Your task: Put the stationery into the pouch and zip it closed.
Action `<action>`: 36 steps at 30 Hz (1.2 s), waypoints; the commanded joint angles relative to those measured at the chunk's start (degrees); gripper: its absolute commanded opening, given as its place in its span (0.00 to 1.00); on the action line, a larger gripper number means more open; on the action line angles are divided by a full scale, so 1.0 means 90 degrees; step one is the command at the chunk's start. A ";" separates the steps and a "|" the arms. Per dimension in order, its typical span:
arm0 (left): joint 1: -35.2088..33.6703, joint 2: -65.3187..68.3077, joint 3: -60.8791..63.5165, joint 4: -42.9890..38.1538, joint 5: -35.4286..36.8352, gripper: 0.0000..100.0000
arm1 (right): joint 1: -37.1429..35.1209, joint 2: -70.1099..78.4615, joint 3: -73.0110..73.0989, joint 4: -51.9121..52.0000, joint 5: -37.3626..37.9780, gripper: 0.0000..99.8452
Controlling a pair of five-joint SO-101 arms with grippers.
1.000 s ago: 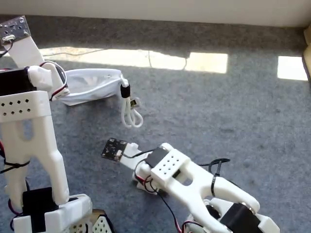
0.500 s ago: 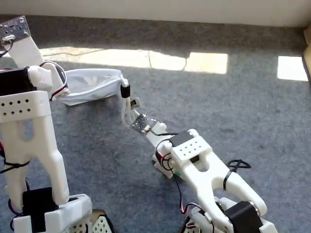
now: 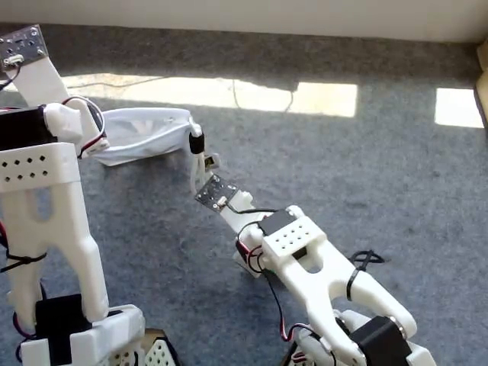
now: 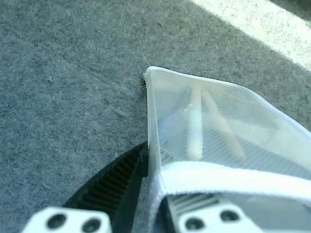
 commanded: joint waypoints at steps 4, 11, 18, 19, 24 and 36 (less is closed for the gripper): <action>-0.0063 -0.0230 -0.0054 -0.0137 -0.0068 0.01 | -0.0103 0.0308 -0.0073 -0.0210 -0.0088 0.15; -0.0063 -0.0230 -0.0054 -0.0127 -0.0068 0.01 | -0.0083 0.0972 -0.0376 -0.0190 -0.0088 0.15; -0.0063 -0.0230 -0.0054 -0.0127 -0.0068 0.01 | -0.0093 0.0962 -0.0444 -0.0181 -0.0098 0.06; -0.0063 -0.0230 -0.0054 -0.0127 -0.0068 0.01 | -0.0093 0.0962 -0.0444 -0.0181 -0.0098 0.04; -0.0063 -0.0230 -0.0054 -0.0127 -0.0068 0.01 | -0.0103 0.0962 -0.0444 -0.0181 -0.0098 0.02; 0.0161 -0.0269 -0.0103 -0.0117 -0.0068 0.01 | -0.0063 -0.0444 -0.0308 -0.0142 -0.0117 0.02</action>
